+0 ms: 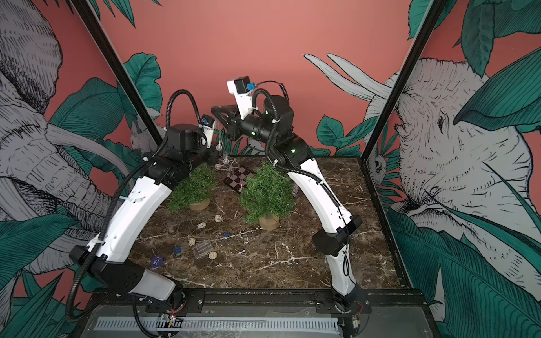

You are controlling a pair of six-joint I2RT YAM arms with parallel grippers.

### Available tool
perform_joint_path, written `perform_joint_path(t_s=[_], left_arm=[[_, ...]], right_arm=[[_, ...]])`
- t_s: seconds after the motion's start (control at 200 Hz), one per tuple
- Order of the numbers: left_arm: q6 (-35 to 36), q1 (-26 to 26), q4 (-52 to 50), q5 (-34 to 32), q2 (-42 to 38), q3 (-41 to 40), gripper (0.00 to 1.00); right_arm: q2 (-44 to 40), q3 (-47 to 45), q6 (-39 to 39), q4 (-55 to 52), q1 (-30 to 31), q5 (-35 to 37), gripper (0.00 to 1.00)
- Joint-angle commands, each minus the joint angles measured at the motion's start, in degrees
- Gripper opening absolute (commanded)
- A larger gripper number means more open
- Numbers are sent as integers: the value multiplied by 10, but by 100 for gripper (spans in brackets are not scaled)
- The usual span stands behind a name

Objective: Wrap string light around the christmas tree
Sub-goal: Wrap the light string around the Christmas tree.

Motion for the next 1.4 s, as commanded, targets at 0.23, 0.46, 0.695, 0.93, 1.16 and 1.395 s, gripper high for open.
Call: perform_joint_path(t_s=[0.23, 0.46, 0.695, 0.93, 1.16, 1.395], left_arm=[[-65, 2, 86, 190, 85, 104, 0], [-78, 2, 38, 245, 174, 205, 36], [-65, 2, 11, 266, 143, 169, 65], [-71, 2, 41, 283, 40, 11, 67], [-73, -8, 58, 274, -52, -88, 66], [-58, -71, 48, 241, -115, -131, 66]], right_arm=[[-1, -29, -104, 140, -61, 151, 0], [-4, -19, -130, 118, -130, 182, 0], [-34, -64, -133, 94, -182, 204, 0], [-112, -167, -184, 90, -205, 244, 0], [-153, -145, -213, -49, -241, 291, 0], [-293, -284, -241, -52, -241, 329, 0]])
